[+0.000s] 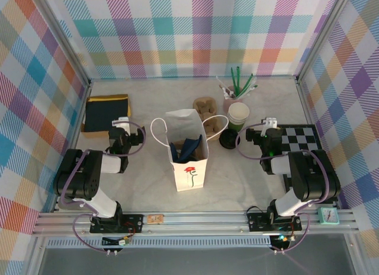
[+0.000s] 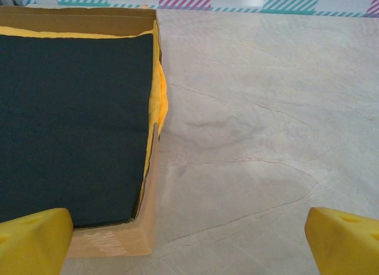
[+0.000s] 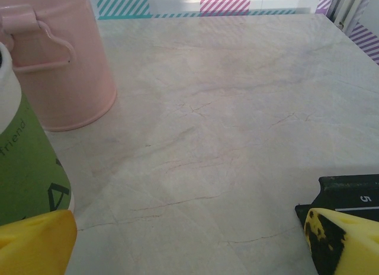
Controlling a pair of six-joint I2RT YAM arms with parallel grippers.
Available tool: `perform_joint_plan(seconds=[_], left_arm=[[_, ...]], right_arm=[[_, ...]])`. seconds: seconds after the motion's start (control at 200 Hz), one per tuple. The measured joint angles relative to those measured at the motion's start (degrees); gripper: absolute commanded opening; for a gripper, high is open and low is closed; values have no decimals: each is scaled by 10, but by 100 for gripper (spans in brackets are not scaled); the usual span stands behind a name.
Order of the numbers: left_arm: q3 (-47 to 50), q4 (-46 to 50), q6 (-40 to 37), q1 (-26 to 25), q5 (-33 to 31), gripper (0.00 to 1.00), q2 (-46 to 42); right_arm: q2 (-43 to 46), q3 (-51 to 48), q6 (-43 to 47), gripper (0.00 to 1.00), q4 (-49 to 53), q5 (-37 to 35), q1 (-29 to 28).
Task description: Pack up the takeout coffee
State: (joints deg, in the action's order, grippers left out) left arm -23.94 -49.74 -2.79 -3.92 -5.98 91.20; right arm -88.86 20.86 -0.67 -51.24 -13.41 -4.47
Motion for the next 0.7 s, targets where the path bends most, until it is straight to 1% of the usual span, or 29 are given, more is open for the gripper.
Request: perform_joint_plan(seconds=[0.7], left_arm=[[0,3,2,0,6,100,0]], right_arm=[[0,2,-6,99,15,16,10]])
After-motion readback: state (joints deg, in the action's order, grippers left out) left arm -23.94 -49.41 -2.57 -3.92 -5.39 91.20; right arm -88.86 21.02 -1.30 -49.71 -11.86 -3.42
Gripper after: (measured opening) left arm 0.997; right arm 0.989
